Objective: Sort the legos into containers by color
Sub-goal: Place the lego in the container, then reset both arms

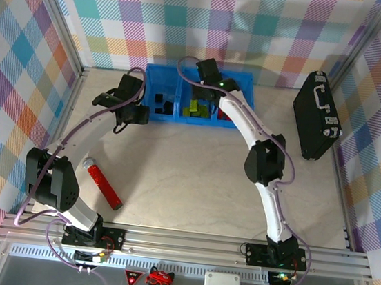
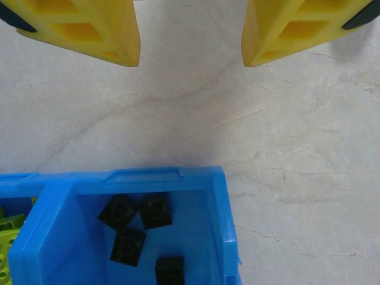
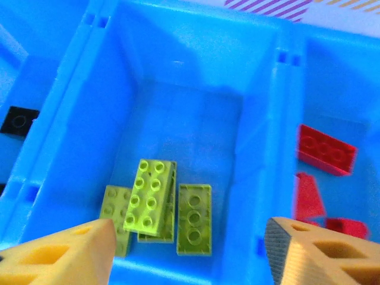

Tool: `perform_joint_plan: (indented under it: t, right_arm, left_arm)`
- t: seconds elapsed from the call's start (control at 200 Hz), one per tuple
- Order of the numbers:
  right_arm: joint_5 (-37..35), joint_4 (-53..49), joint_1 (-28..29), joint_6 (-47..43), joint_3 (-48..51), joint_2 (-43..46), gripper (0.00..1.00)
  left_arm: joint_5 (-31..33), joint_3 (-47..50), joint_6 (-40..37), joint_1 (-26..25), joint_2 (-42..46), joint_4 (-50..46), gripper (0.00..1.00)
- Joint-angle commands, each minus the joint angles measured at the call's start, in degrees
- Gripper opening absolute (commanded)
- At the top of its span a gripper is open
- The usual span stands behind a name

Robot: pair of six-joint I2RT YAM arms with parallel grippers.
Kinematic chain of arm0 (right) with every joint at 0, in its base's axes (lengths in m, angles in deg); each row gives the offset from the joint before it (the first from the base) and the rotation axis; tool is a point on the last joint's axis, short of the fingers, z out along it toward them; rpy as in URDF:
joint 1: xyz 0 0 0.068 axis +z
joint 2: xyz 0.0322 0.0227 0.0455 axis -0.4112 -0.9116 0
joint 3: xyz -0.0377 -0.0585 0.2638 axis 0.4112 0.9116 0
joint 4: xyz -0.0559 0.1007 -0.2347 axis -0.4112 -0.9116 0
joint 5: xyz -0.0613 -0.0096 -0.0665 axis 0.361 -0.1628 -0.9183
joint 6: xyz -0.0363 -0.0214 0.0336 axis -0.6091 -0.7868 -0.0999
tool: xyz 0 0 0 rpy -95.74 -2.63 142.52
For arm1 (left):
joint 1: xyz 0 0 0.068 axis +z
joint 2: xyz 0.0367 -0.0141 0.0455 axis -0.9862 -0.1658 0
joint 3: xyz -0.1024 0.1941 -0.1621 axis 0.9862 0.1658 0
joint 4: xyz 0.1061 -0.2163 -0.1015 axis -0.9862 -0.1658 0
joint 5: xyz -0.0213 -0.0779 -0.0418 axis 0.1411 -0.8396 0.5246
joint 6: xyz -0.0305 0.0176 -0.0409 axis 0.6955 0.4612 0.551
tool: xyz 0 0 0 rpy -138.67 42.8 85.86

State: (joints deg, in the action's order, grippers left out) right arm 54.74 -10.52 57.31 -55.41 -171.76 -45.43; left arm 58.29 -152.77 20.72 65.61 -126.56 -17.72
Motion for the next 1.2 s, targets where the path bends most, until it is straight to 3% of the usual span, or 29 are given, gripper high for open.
perform_joint_plan:
  t: [0.0,0.19,0.3,0.35,0.525,0.655,0.81,0.88,0.99,1.105,1.195]
  right_arm:
    - [-1.8,0.4,0.3,-2.0,6.7,9.5,0.73]
    - [-4.7,5.7,-0.8,-5.4,26.3,22.9,0.87]
    - [-4.9,7.2,-2.9,-5.7,35.4,29.2,0.95]
    - [-5.0,7.7,-4.1,-5.6,39.3,31.8,0.99]
    - [-2.5,13.8,-10.4,-5.6,55.5,41.5,0.99]
    - [-2.0,19.5,-17.4,-4.2,66.0,44.8,0.99]
    - [-1.9,32.5,-22.6,-5.1,77.1,46.3,0.99]
    - [-1.8,41.6,-23.3,-8.6,82.7,45.9,0.99]
    - [-4.7,53.3,-23.7,-13.0,89.0,44.2,0.99]
    - [-6.7,56.9,-24.4,-14.3,91.5,42.7,0.99]
    - [-5.1,64.4,-24.6,-14.4,97.1,44.2,0.99]
  left_arm:
    - [-0.1,0.8,1.2,2.0,0.0,0.5,0.53]
    - [-0.7,0.4,3.3,3.6,1.7,-0.3,0.72]
    - [-0.6,1.5,4.8,3.7,3.4,1.5,0.87]
    - [-0.1,1.9,5.7,3.8,3.8,1.8,1.0]
    - [3.8,7.4,10.6,3.8,5.4,5.8,1.0]
    - [12.2,13.0,10.7,3.9,5.8,10.5,1.0]
    - [26.1,20.9,9.4,4.7,6.4,19.7,1.0]
    - [29.6,25.3,8.5,5.9,6.4,26.9,1.0]
    - [27.6,31.0,3.6,7.6,4.5,38.1,1.0]
    - [27.2,35.5,0.1,8.0,1.2,50.4,1.0]
    - [20.2,39.4,1.2,9.7,0.2,60.0,1.0]
